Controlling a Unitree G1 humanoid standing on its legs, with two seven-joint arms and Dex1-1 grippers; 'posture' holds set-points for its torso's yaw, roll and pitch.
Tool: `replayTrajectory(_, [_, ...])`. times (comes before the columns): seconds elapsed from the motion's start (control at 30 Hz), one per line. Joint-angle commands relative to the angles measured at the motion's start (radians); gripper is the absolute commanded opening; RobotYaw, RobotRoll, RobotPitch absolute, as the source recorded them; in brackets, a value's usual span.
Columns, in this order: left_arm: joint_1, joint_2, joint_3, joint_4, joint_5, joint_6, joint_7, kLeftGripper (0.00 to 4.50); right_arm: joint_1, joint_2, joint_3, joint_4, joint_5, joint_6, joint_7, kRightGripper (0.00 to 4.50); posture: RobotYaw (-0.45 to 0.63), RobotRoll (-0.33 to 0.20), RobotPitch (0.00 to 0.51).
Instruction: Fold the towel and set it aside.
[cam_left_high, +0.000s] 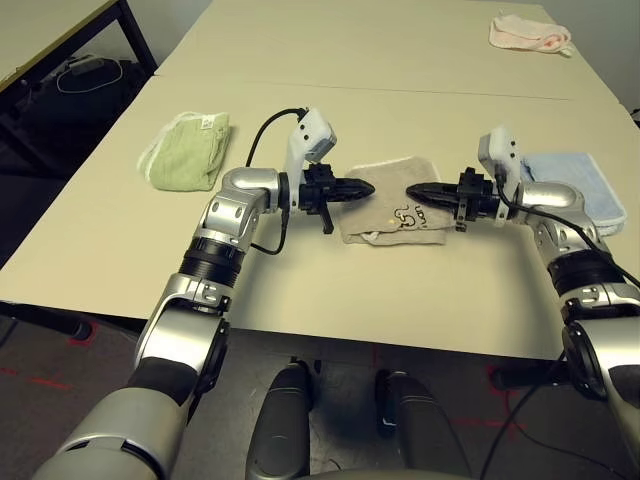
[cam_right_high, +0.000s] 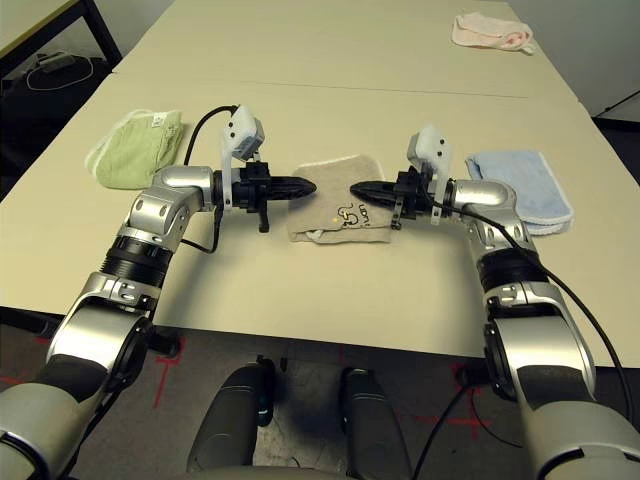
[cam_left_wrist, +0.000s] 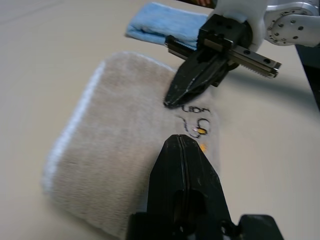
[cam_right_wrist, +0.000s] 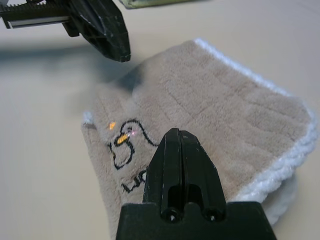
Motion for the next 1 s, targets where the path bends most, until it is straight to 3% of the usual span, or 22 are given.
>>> replayTrajectory(0.03, [0.012, -0.009, -0.037, -0.018, 0.007, 0.005, -0.011, 0.04, 0.026, -0.007, -0.008, -0.052, 0.011, 0.025, -0.016, 0.0, 0.11, 0.0, 0.225])
replayTrajectory(0.33, [-0.03, -0.058, -0.123, 0.195, 0.121, 0.034, 0.073, 0.04, 0.054, -0.02, 0.081, -0.044, -0.116, 0.056, -0.102, 0.0, 0.11, 0.0, 0.227])
replayTrajectory(0.7, [-0.004, 0.017, -0.122, 0.168, 0.118, 0.053, 0.003, 0.04, 0.145, -0.058, 0.126, -0.155, -0.133, 0.173, -0.097, 0.0, 0.1, 0.0, 0.211])
replayTrajectory(0.8, [-0.005, 0.034, -0.094, 0.139, 0.095, 0.062, -0.004, 0.04, 0.134, -0.044, 0.104, -0.157, -0.108, 0.163, -0.104, 0.0, 0.1, 0.0, 0.211])
replayTrajectory(1.0, [-0.055, 0.111, -0.048, 0.087, 0.057, 0.097, -0.063, 0.04, 0.055, -0.038, -0.05, -0.157, 0.086, 0.198, -0.054, 0.0, 0.11, 0.0, 0.197])
